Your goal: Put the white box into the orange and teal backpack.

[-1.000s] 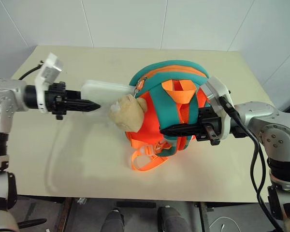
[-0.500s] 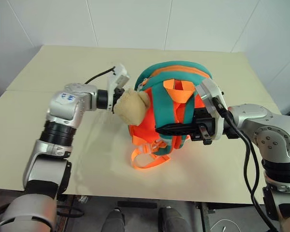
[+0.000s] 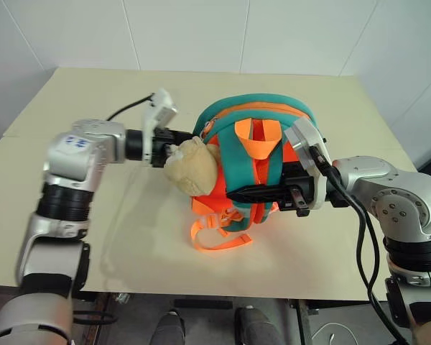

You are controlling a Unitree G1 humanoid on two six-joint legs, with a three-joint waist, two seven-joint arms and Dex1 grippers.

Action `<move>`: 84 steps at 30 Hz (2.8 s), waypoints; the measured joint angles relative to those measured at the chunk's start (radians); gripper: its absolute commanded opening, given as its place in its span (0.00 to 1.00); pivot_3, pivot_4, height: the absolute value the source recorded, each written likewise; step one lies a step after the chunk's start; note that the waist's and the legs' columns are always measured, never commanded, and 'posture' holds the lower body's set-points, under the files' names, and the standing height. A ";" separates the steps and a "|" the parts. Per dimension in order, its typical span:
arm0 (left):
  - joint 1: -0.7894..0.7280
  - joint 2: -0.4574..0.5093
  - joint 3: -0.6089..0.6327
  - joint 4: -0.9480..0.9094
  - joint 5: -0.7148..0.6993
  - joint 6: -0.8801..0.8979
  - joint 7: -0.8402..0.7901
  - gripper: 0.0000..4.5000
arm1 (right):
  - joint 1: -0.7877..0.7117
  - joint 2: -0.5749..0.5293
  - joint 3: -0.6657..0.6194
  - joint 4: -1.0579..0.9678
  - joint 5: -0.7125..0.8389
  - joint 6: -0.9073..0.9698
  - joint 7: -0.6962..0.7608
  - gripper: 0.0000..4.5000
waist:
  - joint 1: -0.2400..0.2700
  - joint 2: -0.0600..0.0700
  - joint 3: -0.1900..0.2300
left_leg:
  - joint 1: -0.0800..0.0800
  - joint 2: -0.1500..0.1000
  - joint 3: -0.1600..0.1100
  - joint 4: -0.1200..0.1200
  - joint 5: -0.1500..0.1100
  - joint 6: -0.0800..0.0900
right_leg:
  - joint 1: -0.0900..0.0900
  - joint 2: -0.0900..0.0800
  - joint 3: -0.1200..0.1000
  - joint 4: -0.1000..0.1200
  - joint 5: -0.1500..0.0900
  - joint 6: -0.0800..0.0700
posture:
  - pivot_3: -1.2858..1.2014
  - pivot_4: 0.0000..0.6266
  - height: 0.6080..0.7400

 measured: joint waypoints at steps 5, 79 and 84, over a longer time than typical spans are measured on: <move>0.117 0.133 0.090 -0.129 -0.086 0.070 -0.057 1.00 | -0.005 0.006 0.003 0.006 -0.004 -0.001 0.002 0.00 | -0.005 0.000 0.000 | 0.000 0.000 0.000 0.001 0.000 0.000 | 0.000 0.000 0.000 0.000 0.000 0.000 | 0.52 0.24 1.00; 0.193 0.084 -0.081 0.254 0.044 -0.149 0.020 0.88 | 0.172 -0.050 -0.044 -0.090 0.029 -0.056 -0.107 0.62 | -0.006 0.000 0.000 | 0.000 0.000 0.000 0.000 0.000 0.000 | 0.001 0.000 0.001 0.000 0.000 0.000 | 0.52 0.24 1.00; 0.298 0.132 0.037 0.161 0.014 -0.116 0.023 1.00 | 0.177 -0.207 -0.107 -0.083 0.029 -0.039 -0.056 0.99 | -0.003 0.000 0.000 | 0.000 0.000 0.000 0.000 0.000 0.001 | 0.001 0.000 0.001 -0.001 0.000 0.000 | 0.52 0.24 1.00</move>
